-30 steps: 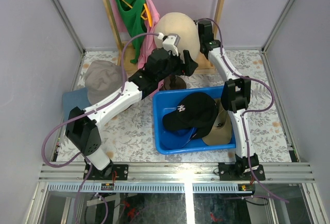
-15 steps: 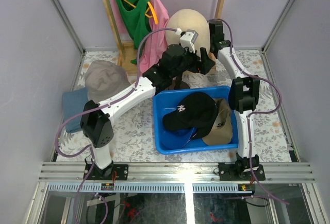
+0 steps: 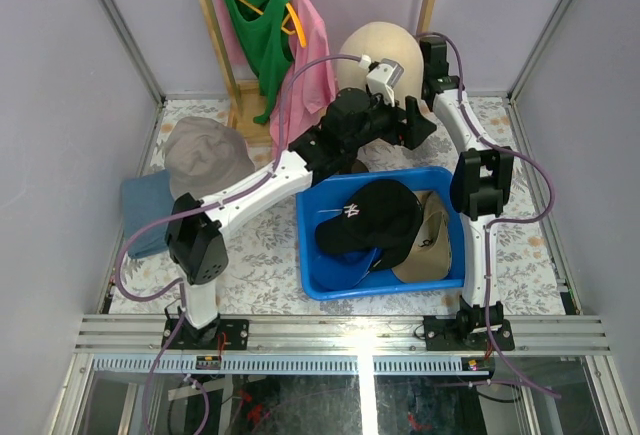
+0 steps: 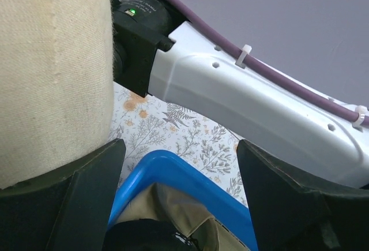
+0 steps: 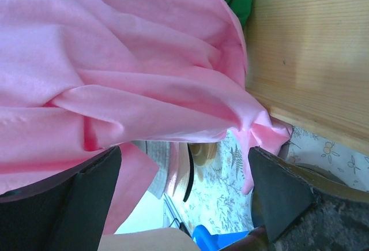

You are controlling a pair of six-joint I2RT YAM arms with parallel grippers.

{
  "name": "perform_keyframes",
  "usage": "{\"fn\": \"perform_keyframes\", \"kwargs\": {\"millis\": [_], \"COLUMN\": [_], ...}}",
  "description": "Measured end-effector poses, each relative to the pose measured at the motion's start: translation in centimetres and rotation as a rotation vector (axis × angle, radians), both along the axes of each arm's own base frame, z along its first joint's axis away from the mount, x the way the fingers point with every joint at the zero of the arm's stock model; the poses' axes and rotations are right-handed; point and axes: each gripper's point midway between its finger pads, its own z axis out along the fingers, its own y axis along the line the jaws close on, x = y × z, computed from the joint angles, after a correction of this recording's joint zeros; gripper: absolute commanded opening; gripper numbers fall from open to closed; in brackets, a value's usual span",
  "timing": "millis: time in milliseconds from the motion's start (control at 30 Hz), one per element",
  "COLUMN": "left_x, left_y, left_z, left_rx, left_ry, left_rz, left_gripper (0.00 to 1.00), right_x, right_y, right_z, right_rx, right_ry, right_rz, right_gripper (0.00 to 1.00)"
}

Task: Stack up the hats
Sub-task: Move the hat stand to the center of the board.

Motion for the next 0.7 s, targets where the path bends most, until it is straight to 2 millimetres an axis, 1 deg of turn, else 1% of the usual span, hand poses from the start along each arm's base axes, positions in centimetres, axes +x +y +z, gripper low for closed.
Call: {"fn": "perform_keyframes", "kwargs": {"millis": [100, 333, 500, 700], "left_x": [-0.5, -2.2, -2.7, -3.2], "left_y": [0.2, 2.2, 3.3, 4.6], "left_z": [-0.3, -0.4, -0.3, 0.5], "left_rx": [0.001, 0.000, 0.005, -0.003], "left_ry": [-0.009, -0.008, -0.007, -0.015], "left_rz": [-0.004, 0.013, 0.044, 0.069], "left_gripper": [0.79, 0.81, 0.82, 0.83], "right_x": [-0.2, -0.9, -1.2, -1.7], "right_y": [0.2, 0.7, 1.5, 2.4], "right_z": [0.4, 2.3, 2.7, 3.5], "right_rx": [0.011, 0.031, 0.040, 0.049], "right_ry": [-0.012, -0.057, -0.062, -0.075], "right_rz": [0.018, 0.050, 0.064, 0.081], "right_gripper": [1.00, 1.00, 1.00, 1.00]}}
